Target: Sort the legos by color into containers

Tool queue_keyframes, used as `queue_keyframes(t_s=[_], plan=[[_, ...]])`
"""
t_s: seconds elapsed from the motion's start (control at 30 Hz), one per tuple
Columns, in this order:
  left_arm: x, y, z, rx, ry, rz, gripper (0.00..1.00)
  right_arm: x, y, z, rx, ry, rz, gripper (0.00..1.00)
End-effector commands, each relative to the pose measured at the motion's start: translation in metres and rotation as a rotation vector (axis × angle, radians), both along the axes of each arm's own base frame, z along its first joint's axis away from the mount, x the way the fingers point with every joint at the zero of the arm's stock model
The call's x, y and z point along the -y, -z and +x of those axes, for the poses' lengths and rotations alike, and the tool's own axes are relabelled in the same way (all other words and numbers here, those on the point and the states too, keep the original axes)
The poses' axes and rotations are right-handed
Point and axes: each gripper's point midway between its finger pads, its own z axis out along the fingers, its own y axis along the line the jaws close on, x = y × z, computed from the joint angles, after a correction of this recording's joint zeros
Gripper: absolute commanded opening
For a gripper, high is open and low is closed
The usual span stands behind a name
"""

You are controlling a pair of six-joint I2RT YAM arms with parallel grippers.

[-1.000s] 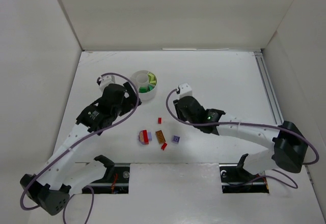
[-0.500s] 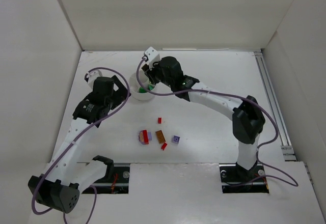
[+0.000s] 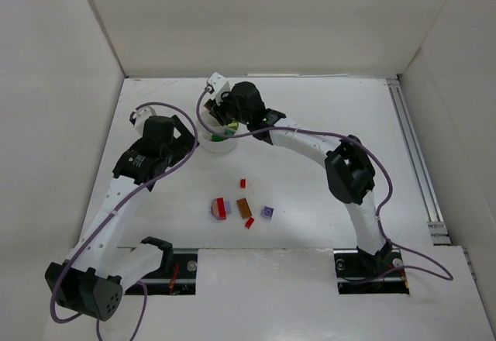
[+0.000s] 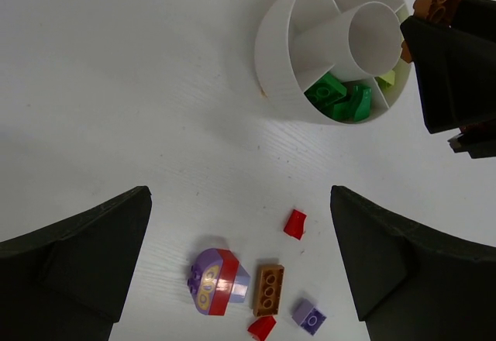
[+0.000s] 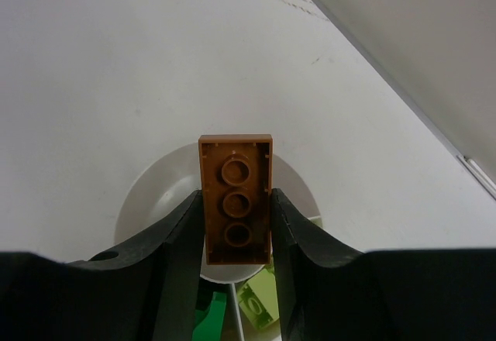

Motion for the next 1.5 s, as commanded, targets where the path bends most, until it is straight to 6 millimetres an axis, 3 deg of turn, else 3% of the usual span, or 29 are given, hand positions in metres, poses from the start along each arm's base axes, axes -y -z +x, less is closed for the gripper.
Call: queue_keyframes(t_s=[0.0,0.07,0.1,0.37,0.57,0.7,0.93,1.0,1.03,1.07,1.1,1.13,1.17,1.2,1.23,1.27,1.3,1.37,1.4,1.43,1.47], plan=[[-0.001,-0.006,0.005,0.017,-0.003,0.003,1.00,-0.016,-0.035,0.002,0.065,-0.044,0.076,0.31],[-0.001,-0.006,0.005,0.017,-0.003,0.003,1.00,-0.019,-0.022,0.005,0.052,-0.044,0.063,0.32],[0.001,-0.006,0.004,0.015,0.004,-0.003,1.00,-0.020,-0.026,0.005,0.058,-0.044,0.070,0.32],[0.000,0.002,0.002,-0.003,0.004,0.003,1.00,-0.023,-0.007,0.003,0.024,-0.060,0.055,0.36],[0.003,0.008,0.002,-0.017,0.024,0.001,1.00,-0.022,-0.001,-0.001,0.005,-0.068,0.053,0.48],[0.005,0.008,0.002,-0.019,0.030,-0.005,1.00,-0.018,-0.013,-0.005,0.015,-0.068,0.062,0.59],[0.009,0.006,-0.001,-0.016,0.074,-0.008,1.00,-0.011,-0.032,-0.008,0.035,-0.055,0.077,0.61],[0.011,0.004,-0.003,-0.010,0.090,-0.013,1.00,-0.003,-0.049,-0.007,0.063,-0.020,0.093,0.62],[0.011,0.004,-0.003,-0.010,0.098,-0.005,1.00,0.006,-0.047,-0.005,0.059,0.005,0.084,0.62],[0.012,0.001,-0.004,-0.002,0.107,-0.015,1.00,0.013,-0.071,-0.007,0.086,0.025,0.124,0.62],[0.017,0.000,-0.004,0.002,0.141,-0.019,1.00,0.020,-0.076,-0.008,0.093,0.051,0.125,0.64],[0.019,-0.002,-0.003,0.009,0.151,-0.029,1.00,0.041,-0.090,-0.004,0.090,0.138,0.152,0.66],[0.022,-0.001,-0.004,0.007,0.170,-0.030,1.00,0.054,-0.078,0.004,0.080,0.190,0.129,0.68],[0.028,-0.003,-0.004,0.015,0.194,-0.043,1.00,0.072,-0.099,0.001,0.076,0.241,0.180,0.68],[0.031,-0.003,-0.006,0.015,0.213,-0.036,1.00,0.089,-0.102,0.002,0.067,0.294,0.195,0.68],[0.037,-0.001,-0.006,0.017,0.224,-0.046,1.00,0.115,-0.082,0.006,0.024,0.355,0.178,0.69],[0.041,0.005,-0.008,-0.001,0.238,-0.042,1.00,0.136,-0.103,-0.003,0.018,0.392,0.242,0.69],[0.057,0.011,-0.012,-0.023,0.279,-0.077,1.00,0.173,-0.100,-0.007,0.004,0.486,0.258,0.69],[0.062,0.018,-0.014,-0.047,0.286,-0.080,0.97,0.198,-0.072,-0.013,-0.035,0.537,0.222,0.69],[0.077,0.020,-0.018,-0.053,0.330,-0.089,0.96,0.217,-0.093,-0.027,-0.013,0.565,0.273,0.70],[0.083,0.024,-0.022,-0.059,0.336,-0.082,0.96,0.230,-0.091,-0.035,-0.007,0.600,0.270,0.70]])
